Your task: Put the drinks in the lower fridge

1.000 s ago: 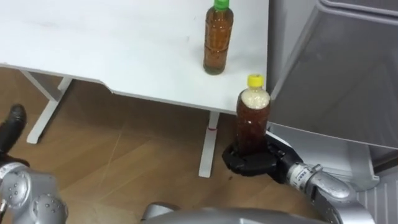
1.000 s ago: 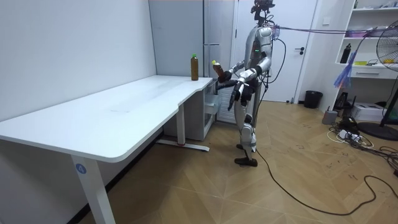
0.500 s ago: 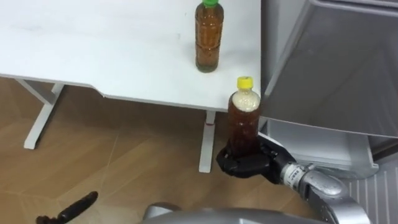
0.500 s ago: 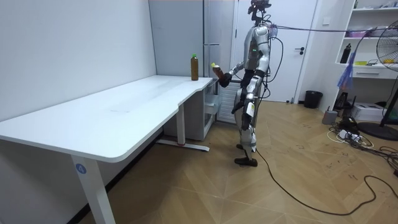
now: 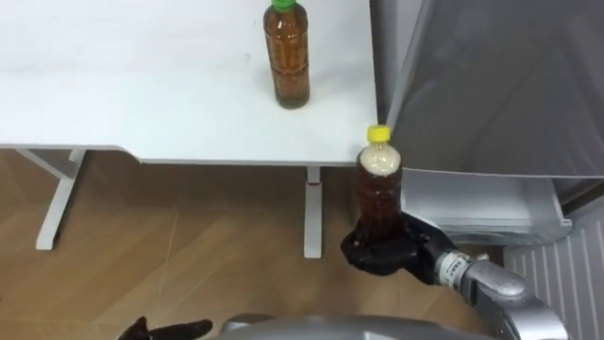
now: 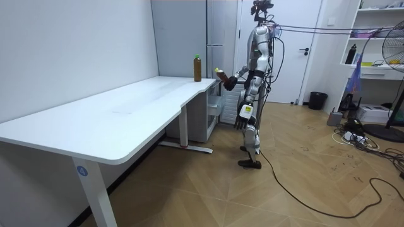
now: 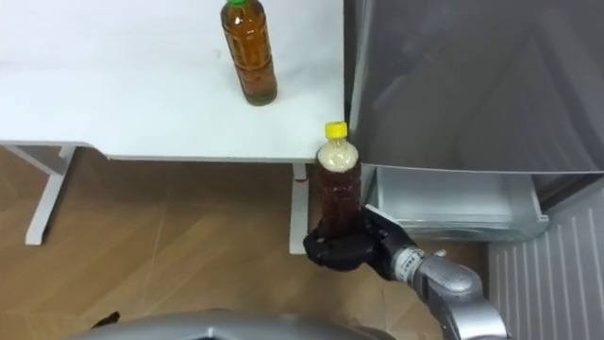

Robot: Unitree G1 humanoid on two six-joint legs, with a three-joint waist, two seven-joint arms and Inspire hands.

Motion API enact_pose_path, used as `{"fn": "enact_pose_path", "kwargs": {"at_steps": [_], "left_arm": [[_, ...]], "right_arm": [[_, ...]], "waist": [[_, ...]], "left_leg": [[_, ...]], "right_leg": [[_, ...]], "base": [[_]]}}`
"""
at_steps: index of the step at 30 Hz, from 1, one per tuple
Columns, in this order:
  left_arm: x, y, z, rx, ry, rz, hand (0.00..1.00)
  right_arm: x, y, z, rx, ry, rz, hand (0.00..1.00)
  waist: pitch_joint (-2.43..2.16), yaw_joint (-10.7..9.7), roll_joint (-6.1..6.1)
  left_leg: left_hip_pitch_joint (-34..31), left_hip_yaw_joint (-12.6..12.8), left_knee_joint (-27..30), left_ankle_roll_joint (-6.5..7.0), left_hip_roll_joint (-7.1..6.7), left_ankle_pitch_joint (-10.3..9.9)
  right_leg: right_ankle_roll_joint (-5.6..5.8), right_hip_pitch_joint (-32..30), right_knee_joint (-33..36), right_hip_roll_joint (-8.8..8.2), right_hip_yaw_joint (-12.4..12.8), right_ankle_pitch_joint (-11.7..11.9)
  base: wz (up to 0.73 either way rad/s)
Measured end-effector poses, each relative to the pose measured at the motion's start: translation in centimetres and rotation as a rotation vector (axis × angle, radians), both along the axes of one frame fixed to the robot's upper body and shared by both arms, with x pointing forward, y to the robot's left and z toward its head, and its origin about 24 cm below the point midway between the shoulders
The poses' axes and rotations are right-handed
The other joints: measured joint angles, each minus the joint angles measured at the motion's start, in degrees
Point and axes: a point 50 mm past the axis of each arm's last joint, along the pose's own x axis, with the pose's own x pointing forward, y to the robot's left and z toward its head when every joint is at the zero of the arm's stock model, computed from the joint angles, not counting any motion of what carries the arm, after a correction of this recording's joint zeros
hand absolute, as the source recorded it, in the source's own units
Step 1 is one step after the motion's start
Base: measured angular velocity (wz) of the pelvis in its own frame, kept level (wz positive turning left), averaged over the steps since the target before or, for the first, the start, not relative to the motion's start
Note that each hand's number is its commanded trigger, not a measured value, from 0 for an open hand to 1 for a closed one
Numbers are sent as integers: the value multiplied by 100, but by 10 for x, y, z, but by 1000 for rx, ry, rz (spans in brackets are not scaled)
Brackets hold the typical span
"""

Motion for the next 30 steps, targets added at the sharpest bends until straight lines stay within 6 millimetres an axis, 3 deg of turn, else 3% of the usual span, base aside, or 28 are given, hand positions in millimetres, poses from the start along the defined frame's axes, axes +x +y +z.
{"fn": "enact_pose_path", "kwargs": {"at_steps": [6, 15, 22, 30], "left_arm": [[-1, -11, -3, -57, 9, -64, 0], [6, -15, -3, -58, 1, -98, 0], [15, -16, -3, -38, 7, -210, 0], [15, -19, -4, -46, 7, -221, 0]], "right_arm": [[8, 1, 2, -3, -26, -26, 100], [1, -1, -11, 15, 39, -166, 100], [-13, -19, -27, -61, 117, -261, 100], [-18, -25, -35, -59, 161, -383, 100]], "waist": [[-2, -126, -56], [-5, -355, -93], [-20, -474, -48], [-30, -533, -22]], "left_leg": [[-1, -1, -27, 0, 5, 0], [-16, -17, -1, 1, -7, -1], [-1, -7, -7, 1, -4, -1], [20, 38, -5, 0, -3, 0]], "right_leg": [[0, -56, 55, 7, 2, -3], [5, -45, 51, -4, -12, -5], [4, -43, -1, 3, -14, -4], [4, -52, -23, 6, 35, -4]], "base": [[0], [1], [0], [-2]]}}
